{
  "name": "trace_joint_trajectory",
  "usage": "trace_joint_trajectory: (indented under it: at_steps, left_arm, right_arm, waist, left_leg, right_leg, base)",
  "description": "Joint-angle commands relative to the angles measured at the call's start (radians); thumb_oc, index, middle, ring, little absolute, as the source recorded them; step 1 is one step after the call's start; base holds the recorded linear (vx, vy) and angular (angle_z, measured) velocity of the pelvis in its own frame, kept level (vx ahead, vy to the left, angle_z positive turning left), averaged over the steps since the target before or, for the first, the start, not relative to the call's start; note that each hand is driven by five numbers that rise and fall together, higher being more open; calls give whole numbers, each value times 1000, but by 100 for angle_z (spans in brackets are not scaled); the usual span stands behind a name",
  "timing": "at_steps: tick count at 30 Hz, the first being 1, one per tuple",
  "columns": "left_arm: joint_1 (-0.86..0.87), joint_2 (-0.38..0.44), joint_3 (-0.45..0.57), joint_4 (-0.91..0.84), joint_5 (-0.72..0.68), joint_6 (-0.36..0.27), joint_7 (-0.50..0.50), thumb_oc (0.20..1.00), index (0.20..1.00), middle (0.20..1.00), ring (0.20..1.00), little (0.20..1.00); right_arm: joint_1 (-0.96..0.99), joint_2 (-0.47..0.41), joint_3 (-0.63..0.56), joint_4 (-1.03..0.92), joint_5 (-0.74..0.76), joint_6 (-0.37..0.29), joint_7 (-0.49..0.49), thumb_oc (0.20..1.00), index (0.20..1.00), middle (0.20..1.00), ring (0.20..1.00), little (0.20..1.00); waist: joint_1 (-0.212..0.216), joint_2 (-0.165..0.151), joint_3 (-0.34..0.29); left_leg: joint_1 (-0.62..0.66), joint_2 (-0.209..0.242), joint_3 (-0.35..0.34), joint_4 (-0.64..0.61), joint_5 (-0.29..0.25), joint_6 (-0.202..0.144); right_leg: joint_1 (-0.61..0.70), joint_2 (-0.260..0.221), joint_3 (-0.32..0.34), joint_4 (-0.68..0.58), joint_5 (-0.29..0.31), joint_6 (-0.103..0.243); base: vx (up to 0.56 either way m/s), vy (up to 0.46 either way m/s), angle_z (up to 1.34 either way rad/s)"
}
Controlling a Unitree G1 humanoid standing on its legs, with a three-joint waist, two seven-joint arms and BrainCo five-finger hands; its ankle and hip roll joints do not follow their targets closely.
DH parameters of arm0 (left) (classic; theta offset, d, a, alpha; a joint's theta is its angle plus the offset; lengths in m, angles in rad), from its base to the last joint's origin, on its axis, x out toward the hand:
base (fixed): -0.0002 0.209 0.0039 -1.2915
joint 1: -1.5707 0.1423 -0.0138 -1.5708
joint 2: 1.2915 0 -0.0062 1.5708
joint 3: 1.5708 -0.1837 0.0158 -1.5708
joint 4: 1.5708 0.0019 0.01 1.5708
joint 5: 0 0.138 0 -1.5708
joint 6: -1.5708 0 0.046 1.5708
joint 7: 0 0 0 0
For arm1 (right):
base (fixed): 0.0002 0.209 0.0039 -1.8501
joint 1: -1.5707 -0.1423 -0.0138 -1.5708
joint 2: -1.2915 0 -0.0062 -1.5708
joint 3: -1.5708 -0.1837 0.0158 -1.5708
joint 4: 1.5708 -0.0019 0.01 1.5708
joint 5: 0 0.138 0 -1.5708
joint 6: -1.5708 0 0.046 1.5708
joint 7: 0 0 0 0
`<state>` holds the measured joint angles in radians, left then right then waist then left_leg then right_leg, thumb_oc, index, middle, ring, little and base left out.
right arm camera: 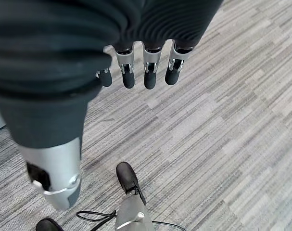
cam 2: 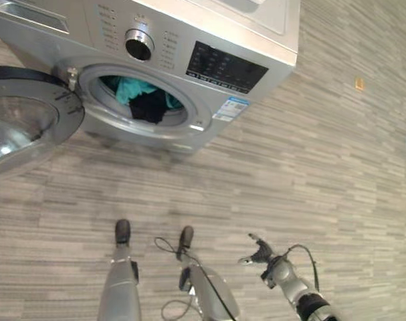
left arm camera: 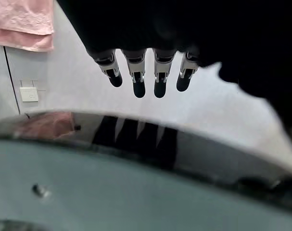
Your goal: Grab the laundry basket,head to the washer,open it,put in the laundry and shut it.
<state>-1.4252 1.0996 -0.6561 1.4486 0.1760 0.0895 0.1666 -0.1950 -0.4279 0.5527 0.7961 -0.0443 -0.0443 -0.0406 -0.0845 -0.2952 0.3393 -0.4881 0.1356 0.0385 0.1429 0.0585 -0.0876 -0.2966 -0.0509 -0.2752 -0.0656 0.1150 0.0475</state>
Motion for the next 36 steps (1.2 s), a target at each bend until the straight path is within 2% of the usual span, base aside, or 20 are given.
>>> trace_joint_trajectory:
  at_steps: [1, 2, 3, 4, 5, 6, 9, 11, 13, 16, 17, 18, 22, 24, 25, 30, 33, 34, 35, 36]
  left_arm:
    - [183, -40, -8, 66, 36, 11, -104, 1000, 1000, 1000, 1000, 1000]
    - [192, -40, 0, 63, 37, 12, -103, 1000, 1000, 1000, 1000, 1000]
    - [348, -106, 84, 48, 19, 21, -178, 1000, 1000, 1000, 1000, 1000]
    - [416, -118, 102, 47, 21, 28, -233, 1000, 1000, 1000, 1000, 1000]
    - [424, -118, 110, 42, 22, 28, -233, 1000, 1000, 1000, 1000, 1000]
    - [596, -172, 189, 5, 35, 30, -286, 1000, 1000, 1000, 1000, 1000]
    - [768, -292, 270, -40, 62, 21, -277, 1000, 1000, 1000, 1000, 1000]
    - [806, -331, 276, -55, 72, 17, -272, 1000, 1000, 1000, 1000, 1000]
    - [898, -465, 259, -108, 114, -1, -233, 1000, 1000, 1000, 1000, 1000]
    - [924, -601, 218, -198, 92, -29, -177, 1000, 1000, 1000, 1000, 1000]
    - [924, -602, 218, -198, 92, -29, -176, 1000, 1000, 1000, 1000, 1000]
    - [940, -682, 200, -238, 68, -45, -154, 1000, 1000, 1000, 1000, 1000]
    - [968, -804, 139, -282, 61, -80, -146, 1000, 1000, 1000, 1000, 1000]
    - [960, -827, 121, -289, 61, -85, -141, 1000, 1000, 1000, 1000, 1000]
    - [913, -884, 64, -287, 79, -89, -142, 1000, 1000, 1000, 1000, 1000]
    - [798, -952, -11, -312, 71, -102, -139, 1000, 1000, 1000, 1000, 1000]
    - [743, -931, -77, -548, 16, -160, -141, 1000, 1000, 1000, 1000, 1000]
    - [743, -929, -77, -550, 16, -159, -142, 1000, 1000, 1000, 1000, 1000]
    - [774, -874, -108, -737, -17, -200, -179, 1000, 1000, 1000, 1000, 1000]
    - [804, -839, -111, -812, -35, -216, -202, 1000, 1000, 1000, 1000, 1000]
  right_arm:
    - [53, -26, 12, 18, -5, 14, 8, 1000, 1000, 1000, 1000, 1000]
    - [54, -29, 14, 18, -5, 14, 8, 1000, 1000, 1000, 1000, 1000]
    - [62, -27, 9, 31, -17, 25, 17, 1000, 1000, 1000, 1000, 1000]
    - [68, -32, 3, 25, -30, 33, 30, 1000, 1000, 1000, 1000, 1000]
    - [69, -36, 4, 23, -30, 34, 31, 1000, 1000, 1000, 1000, 1000]
    - [98, -55, -18, -6, -60, 36, 46, 1000, 1000, 1000, 1000, 1000]
    - [126, -81, -56, -39, -100, 35, 61, 1000, 1000, 1000, 1000, 1000]
    - [130, -93, -68, -55, -110, 38, 67, 1000, 1000, 1000, 1000, 1000]
    - [141, -112, -105, -68, -145, 40, 68, 1000, 1000, 1000, 1000, 1000]
    - [142, -108, -133, -34, -164, 49, 58, 1000, 1000, 1000, 1000, 1000]
    - [143, -109, -133, -34, -164, 49, 58, 1000, 1000, 1000, 1000, 1000]
    - [143, -102, -153, -18, -171, 52, 50, 1000, 1000, 1000, 1000, 1000]
    - [152, -103, -168, -14, -186, 44, 43, 1000, 1000, 1000, 1000, 1000]
    - [154, -98, -168, -6, -189, 42, 40, 1000, 1000, 1000, 1000, 1000]
    - [149, -92, -161, 28, -187, 39, 33, 1000, 1000, 1000, 1000, 1000]
    - [119, -87, -137, 99, -185, 43, 22, 1000, 1000, 1000, 1000, 1000]
    - [156, -82, -134, 204, -197, 45, 25, 1000, 1000, 1000, 1000, 1000]
    - [156, -81, -134, 205, -197, 45, 25, 1000, 1000, 1000, 1000, 1000]
    - [189, -75, -154, 242, -204, 41, 23, 1000, 1000, 1000, 1000, 1000]
    - [206, -71, -165, 253, -211, 37, 21, 1000, 1000, 1000, 1000, 1000]
  waist:
    - [-17, -3, -50]
    - [-19, 0, -52]
    - [-18, 12, -56]
    - [-17, 24, -66]
    - [-20, 21, -63]
    - [-19, 38, -79]
    - [-24, 60, -95]
    - [-26, 67, -98]
    - [-32, 93, -105]
    - [-31, 126, -111]
    - [-30, 126, -109]
    - [-36, 147, -123]
    - [-60, 169, -159]
    - [-68, 172, -166]
    - [-88, 179, -180]
    - [-123, 194, -202]
    - [-112, 227, -208]
    - [-112, 226, -210]
    - [-89, 250, -208]
    - [-77, 259, -209]
  left_leg:
    - [36, 13, -2, -22, -79, 16]
    - [36, 14, -2, -22, -79, 16]
    - [42, 0, 18, -27, -57, 24]
    - [68, 5, 16, -31, -89, 18]
    - [57, -2, 24, -29, -62, 25]
    - [94, -5, 39, -32, -74, 25]
    - [147, -6, 61, -34, -90, 27]
    - [167, -7, 67, -36, -95, 28]
    - [228, -4, 93, -44, -109, 32]
    - [289, -7, 110, -66, -108, 33]
    - [292, -7, 110, -68, -108, 33]
    - [329, -8, 120, -87, -105, 32]
    - [395, -4, 170, -133, -95, 30]
    - [409, -2, 180, -144, -93, 29]
    - [428, 3, 198, -165, -86, 27]
    - [456, 9, 233, -183, -85, 26]
    - [473, 10, 234, -191, -84, 22]
    - [469, 10, 235, -192, -80, 22]
    - [467, 7, 219, -195, -73, 20]
    - [467, 6, 211, -199, -71, 18]
  right_leg:
    - [6, -99, 106, 45, -4, 161]
    - [6, -99, 106, 45, -4, 161]
    - [1, -113, 102, 51, 3, 154]
    - [17, -106, 108, 51, -17, 158]
    - [6, -114, 104, 53, -2, 152]
    - [20, -120, 108, 66, -20, 145]
    - [39, -129, 119, 96, -45, 132]
    - [45, -129, 128, 105, -53, 128]
    - [64, -129, 150, 127, -79, 119]
    - [97, -130, 162, 133, -97, 114]
    - [98, -130, 163, 132, -97, 114]
    - [119, -128, 169, 129, -106, 112]
    - [145, -117, 203, 110, -111, 117]
    - [147, -113, 211, 106, -113, 116]
    - [149, -104, 228, 101, -115, 116]
    - [144, -89, 265, 96, -115, 121]
    - [165, -92, 253, 85, -120, 125]
    - [162, -92, 254, 83, -117, 124]
    - [178, -98, 230, 75, -121, 126]
    - [188, -101, 216, 70, -124, 127]
  base:
    - [84, 15, -13]
    - [-70, 71, -17]
    - [25, 66, -18]
    - [-57, 72, -15]
    - [53, 85, -19]
    - [-25, 75, -19]
    - [50, 52, -27]
    - [35, 20, -23]
    - [75, 50, -12]
    - [63, 25, -25]
    - [67, 1, -29]
    - [75, -10, -16]
    - [73, -10, -14]
    - [51, -36, -37]
    - [35, -44, -32]
    - [26, -33, -31]
    - [30, -34, -39]
    - [15, -30, -8]
    - [21, -26, 4]
    - [39, -29, 22]
